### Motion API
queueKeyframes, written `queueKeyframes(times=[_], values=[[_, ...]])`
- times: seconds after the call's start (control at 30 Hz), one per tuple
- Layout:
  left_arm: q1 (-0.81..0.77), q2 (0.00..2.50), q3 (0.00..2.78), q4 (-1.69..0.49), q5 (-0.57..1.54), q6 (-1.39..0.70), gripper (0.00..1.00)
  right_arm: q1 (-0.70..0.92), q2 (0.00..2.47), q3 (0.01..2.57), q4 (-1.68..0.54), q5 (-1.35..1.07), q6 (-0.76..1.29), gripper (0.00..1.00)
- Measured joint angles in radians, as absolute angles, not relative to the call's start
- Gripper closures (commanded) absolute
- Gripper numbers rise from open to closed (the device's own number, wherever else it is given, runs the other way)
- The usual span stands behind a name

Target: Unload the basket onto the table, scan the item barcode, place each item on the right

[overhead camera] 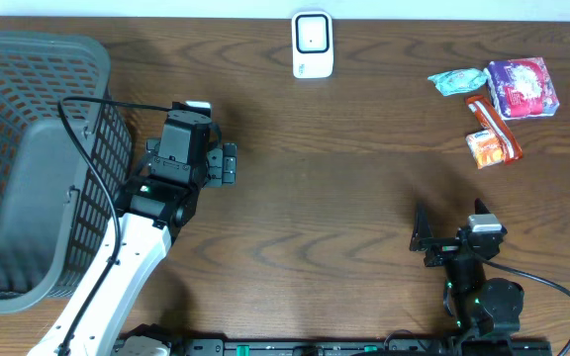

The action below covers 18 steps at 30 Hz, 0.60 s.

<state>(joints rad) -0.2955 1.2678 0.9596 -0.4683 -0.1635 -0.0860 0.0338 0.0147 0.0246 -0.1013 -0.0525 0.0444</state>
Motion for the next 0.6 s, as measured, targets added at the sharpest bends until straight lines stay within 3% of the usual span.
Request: queueKeyframes(times=[0.3,0.6], values=[[-0.292,1.229,0.950,-0.599,-0.162,-0.085,0.02,0.034,0.013,0.025,-0.100,-0.052,0.044,0.01],[-0.290,0.688,0.552,-0.338,-0.146,-0.044,0.02,0.034,0.011,0.023,-0.099,-0.052,0.044,0.01]])
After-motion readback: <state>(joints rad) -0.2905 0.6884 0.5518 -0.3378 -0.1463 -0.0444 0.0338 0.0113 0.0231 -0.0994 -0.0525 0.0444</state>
